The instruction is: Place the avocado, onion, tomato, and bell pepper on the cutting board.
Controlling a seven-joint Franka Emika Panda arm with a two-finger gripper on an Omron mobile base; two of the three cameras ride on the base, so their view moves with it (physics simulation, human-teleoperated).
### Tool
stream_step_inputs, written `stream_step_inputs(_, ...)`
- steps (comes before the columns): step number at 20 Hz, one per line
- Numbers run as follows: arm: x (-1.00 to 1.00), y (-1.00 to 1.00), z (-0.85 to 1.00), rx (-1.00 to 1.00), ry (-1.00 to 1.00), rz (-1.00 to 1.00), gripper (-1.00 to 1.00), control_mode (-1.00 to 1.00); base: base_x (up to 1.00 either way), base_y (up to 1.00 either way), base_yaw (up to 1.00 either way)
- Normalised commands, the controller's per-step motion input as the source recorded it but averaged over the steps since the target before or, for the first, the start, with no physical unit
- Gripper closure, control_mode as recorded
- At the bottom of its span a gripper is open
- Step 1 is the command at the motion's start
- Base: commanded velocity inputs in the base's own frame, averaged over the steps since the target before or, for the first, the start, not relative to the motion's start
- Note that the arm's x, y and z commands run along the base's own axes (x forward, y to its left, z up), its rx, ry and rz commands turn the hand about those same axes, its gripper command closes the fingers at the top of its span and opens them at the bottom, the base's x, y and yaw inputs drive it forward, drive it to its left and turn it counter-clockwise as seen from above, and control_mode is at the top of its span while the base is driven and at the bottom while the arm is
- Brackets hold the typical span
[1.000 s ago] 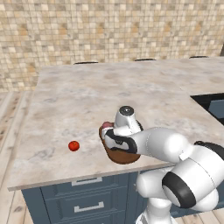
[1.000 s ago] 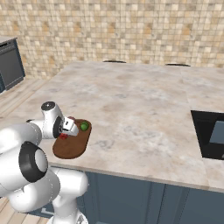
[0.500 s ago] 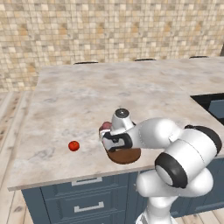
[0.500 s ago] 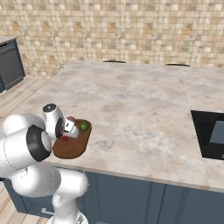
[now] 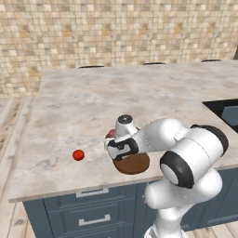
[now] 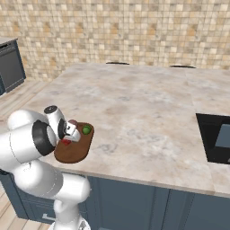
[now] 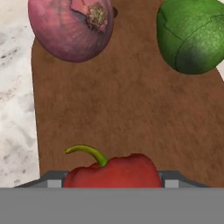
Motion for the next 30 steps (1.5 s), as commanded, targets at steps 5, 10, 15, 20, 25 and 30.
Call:
stream_step_inputs(5, 0.02, 0.00, -0.16, -0.02, 0.03, -0.02, -1.00, -1.00, 0.00, 0.00, 0.00)
stream_step_inputs(10, 0.00, -0.11, -0.02, 0.00, 0.03, -0.02, -1.00, -1.00, 0.00, 0.00, 0.00)
stream_step_inputs(15, -0.01, -0.12, 0.11, 0.00, 0.02, 0.00, -1.00, -1.00, 0.00, 0.00, 0.00)
stream_step_inputs(20, -0.09, 0.01, 0.34, 0.00, 0.00, 0.00, -1.00, -1.00, 0.00, 0.00, 0.00)
stream_step_inputs(25, -0.22, 0.10, 0.40, 0.00, 0.00, 0.00, -1.00, -1.00, 0.00, 0.00, 0.00)
stream_step_inputs(30, -0.27, 0.27, 0.26, 0.00, 0.00, 0.02, -1.00, -1.00, 0.00, 0.00, 0.00)
